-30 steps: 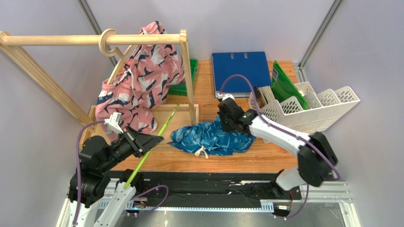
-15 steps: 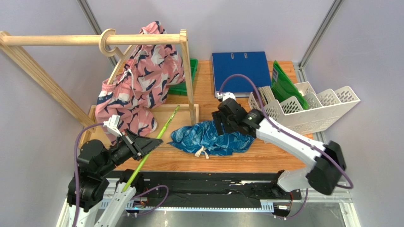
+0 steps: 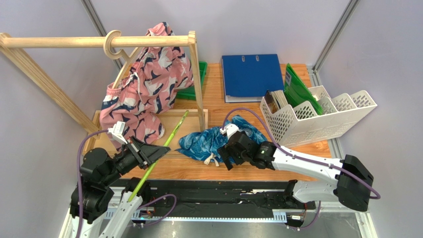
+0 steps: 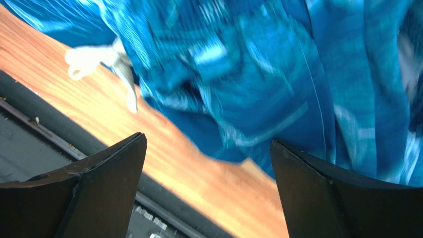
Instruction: Remove the shorts from the hanger
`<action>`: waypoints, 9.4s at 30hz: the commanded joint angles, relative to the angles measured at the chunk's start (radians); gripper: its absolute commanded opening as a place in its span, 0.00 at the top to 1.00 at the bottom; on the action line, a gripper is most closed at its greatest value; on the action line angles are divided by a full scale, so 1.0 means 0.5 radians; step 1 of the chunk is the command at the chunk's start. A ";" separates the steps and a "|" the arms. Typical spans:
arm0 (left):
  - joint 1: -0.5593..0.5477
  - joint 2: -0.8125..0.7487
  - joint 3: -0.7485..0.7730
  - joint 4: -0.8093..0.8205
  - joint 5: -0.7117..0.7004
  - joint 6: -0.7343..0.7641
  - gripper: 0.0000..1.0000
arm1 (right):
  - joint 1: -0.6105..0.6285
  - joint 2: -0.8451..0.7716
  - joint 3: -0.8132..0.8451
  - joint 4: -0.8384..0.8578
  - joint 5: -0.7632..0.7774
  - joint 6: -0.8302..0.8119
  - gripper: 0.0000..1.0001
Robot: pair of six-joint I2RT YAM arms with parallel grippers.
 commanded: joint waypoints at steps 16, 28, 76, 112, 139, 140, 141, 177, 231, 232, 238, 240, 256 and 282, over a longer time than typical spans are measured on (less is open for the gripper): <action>0.013 -0.119 0.018 0.009 0.015 -0.052 1.00 | 0.032 0.546 -0.012 0.924 -0.144 -0.675 0.00; 0.010 -0.110 0.024 0.018 0.012 -0.073 1.00 | 0.060 0.672 -0.227 1.265 0.191 -0.523 0.45; 0.010 -0.156 -0.025 -0.004 -0.010 -0.028 1.00 | -1.054 0.109 1.392 0.644 -0.603 0.233 1.00; 0.010 -0.221 0.006 -0.234 -0.271 0.157 1.00 | -0.808 3.139 3.673 1.697 -0.245 0.613 1.00; 0.010 -0.224 0.217 -0.215 -0.160 0.065 1.00 | -0.916 2.559 3.360 0.455 -0.874 1.077 0.38; 0.010 -0.212 0.229 -0.212 -0.163 0.055 1.00 | -0.913 2.495 3.305 0.427 -0.880 1.046 0.36; 0.010 -0.212 0.257 -0.203 -0.157 0.052 1.00 | -0.913 2.431 3.226 0.403 -0.880 1.028 0.35; 0.010 0.592 0.757 0.843 -0.464 -0.521 1.00 | -0.618 -0.227 0.626 -0.112 -0.185 0.837 0.00; -0.309 1.320 0.785 1.156 -0.353 -0.758 1.00 | -0.422 -0.653 0.663 -0.214 0.289 0.834 0.00; -0.309 1.307 0.757 1.162 -0.353 -0.758 1.00 | -0.422 -0.650 0.663 -0.211 0.292 0.831 0.00; -0.309 1.221 0.644 1.325 -0.344 -0.709 0.97 | -0.422 -0.641 0.657 -0.202 0.246 0.800 0.00; -0.309 1.185 0.644 1.322 -0.353 -0.617 0.75 | -0.422 -0.644 0.654 -0.199 0.243 0.800 0.00; -0.309 1.077 1.560 -0.076 -0.687 1.176 0.09 | -0.422 -0.650 0.663 -0.279 0.105 0.800 0.00; 0.467 1.746 2.365 -0.571 -0.663 1.933 0.25 | -0.422 -0.718 0.715 -0.331 -0.024 0.690 0.00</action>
